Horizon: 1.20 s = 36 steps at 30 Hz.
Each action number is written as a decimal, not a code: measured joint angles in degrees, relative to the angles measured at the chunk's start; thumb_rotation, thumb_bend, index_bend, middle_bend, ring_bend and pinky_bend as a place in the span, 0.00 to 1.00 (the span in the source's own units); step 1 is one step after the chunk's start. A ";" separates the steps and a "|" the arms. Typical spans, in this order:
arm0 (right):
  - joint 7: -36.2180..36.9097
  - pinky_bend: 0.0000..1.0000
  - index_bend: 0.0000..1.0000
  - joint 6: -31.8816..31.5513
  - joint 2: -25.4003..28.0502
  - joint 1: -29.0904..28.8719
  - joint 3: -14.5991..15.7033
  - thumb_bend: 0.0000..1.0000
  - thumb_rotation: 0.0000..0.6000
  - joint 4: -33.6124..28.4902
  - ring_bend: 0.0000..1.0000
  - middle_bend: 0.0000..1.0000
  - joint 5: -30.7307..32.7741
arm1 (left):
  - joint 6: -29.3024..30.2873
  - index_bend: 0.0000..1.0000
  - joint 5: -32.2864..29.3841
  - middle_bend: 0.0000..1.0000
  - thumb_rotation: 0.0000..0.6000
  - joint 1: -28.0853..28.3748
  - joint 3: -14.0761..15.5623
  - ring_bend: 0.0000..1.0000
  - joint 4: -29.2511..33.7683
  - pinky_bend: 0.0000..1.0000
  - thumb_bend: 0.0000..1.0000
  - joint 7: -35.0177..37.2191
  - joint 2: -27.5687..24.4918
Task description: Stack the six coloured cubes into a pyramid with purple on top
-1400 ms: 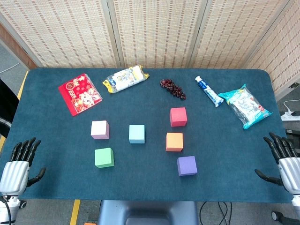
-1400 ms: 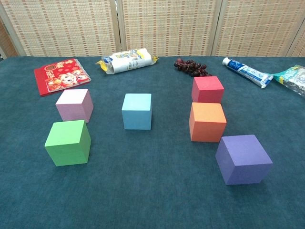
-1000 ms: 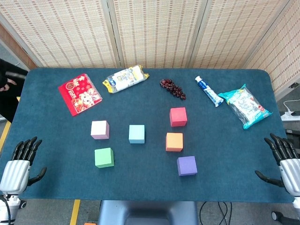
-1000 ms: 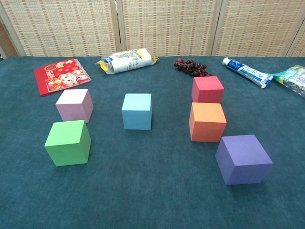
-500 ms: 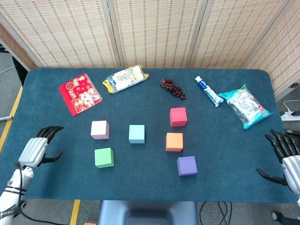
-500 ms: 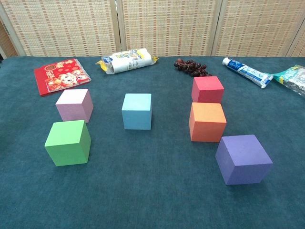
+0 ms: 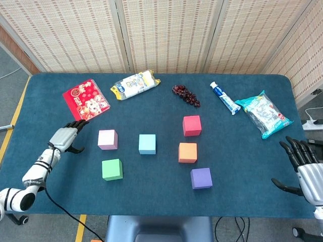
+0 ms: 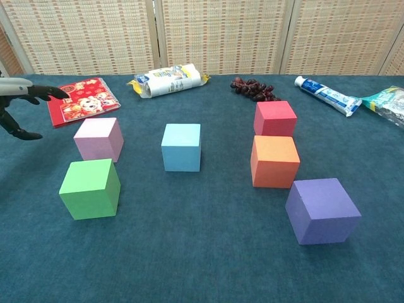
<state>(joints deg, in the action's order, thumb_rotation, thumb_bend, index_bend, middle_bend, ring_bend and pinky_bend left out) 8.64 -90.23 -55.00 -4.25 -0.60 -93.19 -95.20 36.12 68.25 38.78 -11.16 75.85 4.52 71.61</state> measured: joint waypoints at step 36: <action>-0.28 0.06 0.00 1.86 -1.28 0.04 -0.65 0.27 1.00 0.60 0.00 0.05 2.24 | -0.57 0.40 4.64 0.41 1.00 7.80 0.93 0.40 -6.92 0.41 0.31 7.12 10.66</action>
<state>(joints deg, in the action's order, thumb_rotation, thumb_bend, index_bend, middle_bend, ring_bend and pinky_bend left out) 8.36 -88.37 -56.28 -4.22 -1.25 -92.58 -92.96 35.55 72.89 46.59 -10.24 68.94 11.63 82.27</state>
